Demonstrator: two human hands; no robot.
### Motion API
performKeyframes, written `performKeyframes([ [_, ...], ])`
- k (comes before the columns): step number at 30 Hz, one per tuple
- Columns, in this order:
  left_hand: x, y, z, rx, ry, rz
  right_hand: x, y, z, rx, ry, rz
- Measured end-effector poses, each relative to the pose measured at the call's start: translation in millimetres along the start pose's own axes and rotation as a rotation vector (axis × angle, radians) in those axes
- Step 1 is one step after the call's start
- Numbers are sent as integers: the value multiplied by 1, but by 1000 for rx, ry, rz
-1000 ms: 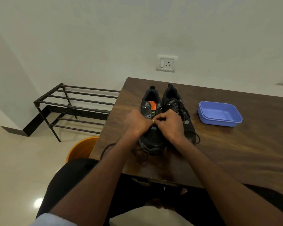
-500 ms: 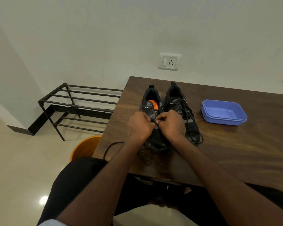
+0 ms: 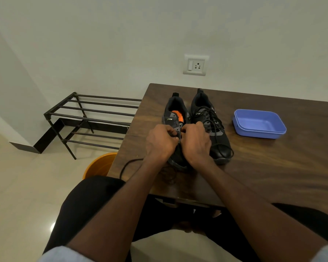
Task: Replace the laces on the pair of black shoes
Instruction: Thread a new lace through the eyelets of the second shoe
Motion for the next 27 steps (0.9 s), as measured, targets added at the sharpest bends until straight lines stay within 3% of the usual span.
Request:
performKeyframes([
  [11,2,3,2,-11,-36,28,13,-7,-18,239,49,-121],
  [19,4,-3,1,53,-30,-17,5,4,-9,-33,76,108],
  [27,1,-2,5,10,-41,9,4,3,-9,-9,69,63],
])
Point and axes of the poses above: each hand's wrist, its own x-axis towards the middle knuckle, its own z-axis out of the back of the hand, y = z × x, the point moved 7 cm from there along x, towards the middle knuckle, and after that the axes turned 13 degrees about -y, right-handed, at the moved point
